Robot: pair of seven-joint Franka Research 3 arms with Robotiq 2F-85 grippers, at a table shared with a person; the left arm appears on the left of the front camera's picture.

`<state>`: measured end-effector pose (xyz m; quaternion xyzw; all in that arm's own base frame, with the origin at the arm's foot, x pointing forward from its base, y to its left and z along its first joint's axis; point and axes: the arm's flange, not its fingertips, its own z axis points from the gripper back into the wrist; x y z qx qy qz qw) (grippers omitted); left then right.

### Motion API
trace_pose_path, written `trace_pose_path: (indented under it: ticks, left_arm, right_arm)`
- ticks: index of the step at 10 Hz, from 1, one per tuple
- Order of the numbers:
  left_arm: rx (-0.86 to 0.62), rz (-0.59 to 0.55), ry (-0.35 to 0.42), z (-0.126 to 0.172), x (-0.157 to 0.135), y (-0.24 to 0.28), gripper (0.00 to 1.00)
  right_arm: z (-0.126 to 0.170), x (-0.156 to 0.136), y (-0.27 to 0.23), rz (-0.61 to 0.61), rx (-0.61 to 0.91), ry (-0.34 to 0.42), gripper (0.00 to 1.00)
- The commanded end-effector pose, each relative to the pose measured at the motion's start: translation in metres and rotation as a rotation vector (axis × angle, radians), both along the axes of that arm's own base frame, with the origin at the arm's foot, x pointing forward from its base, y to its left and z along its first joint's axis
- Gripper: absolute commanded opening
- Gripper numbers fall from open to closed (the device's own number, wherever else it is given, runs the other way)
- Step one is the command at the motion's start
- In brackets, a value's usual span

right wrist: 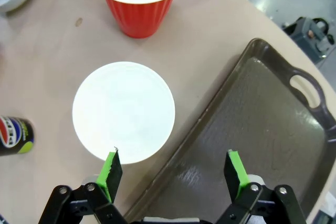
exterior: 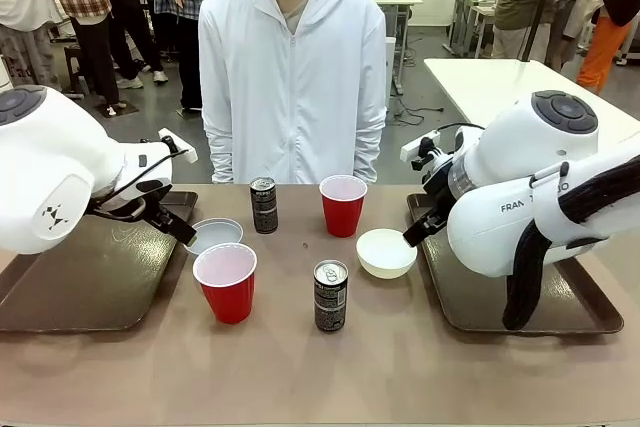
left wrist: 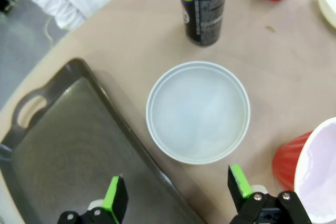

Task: Prepare tableware on both trays.
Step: Pick up a Picnic Bowl from the table and place it on a Handle tray.

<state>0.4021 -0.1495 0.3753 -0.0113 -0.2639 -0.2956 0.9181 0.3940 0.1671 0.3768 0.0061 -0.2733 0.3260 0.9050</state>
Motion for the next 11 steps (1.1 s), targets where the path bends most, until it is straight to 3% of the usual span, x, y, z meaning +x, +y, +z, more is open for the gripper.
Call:
trace_pose_path:
  ticks: [1, 2, 3, 5, 6, 7, 9, 11]
  left_arm:
    - [-0.011, -0.028, 0.056, 0.043, -0.036, 0.021, 1.00]
    - [-0.025, -0.056, 0.073, 0.074, -0.065, 0.038, 1.00]
    - [-0.035, -0.074, 0.093, 0.087, -0.089, 0.052, 1.00]
    - [-0.047, -0.087, 0.171, 0.095, -0.133, 0.068, 1.00]
    - [-0.029, -0.091, 0.173, 0.092, -0.149, 0.074, 1.00]
    - [-0.009, -0.092, 0.186, 0.083, -0.154, 0.074, 1.00]
    - [-0.103, -0.038, 0.192, 0.074, -0.127, 0.079, 1.00]
    - [-0.345, 0.043, 0.227, 0.059, -0.085, 0.123, 1.00]
  right_arm:
    - [0.035, -0.045, 0.000, -0.003, -0.090, -0.023, 1.00]
    - [0.063, -0.081, -0.005, -0.026, -0.055, -0.060, 1.00]
    - [0.075, -0.110, -0.013, -0.038, -0.030, -0.043, 1.00]
    - [0.072, -0.162, -0.028, -0.052, -0.029, 0.068, 1.00]
    - [0.070, -0.187, -0.032, -0.066, -0.048, 0.080, 1.00]
    - [0.063, -0.191, -0.041, -0.083, -0.046, 0.098, 1.00]
    - [0.047, -0.157, -0.079, -0.150, 0.063, 0.166, 1.00]
    - [0.021, -0.123, -0.165, -0.249, 0.326, 0.221, 1.00]
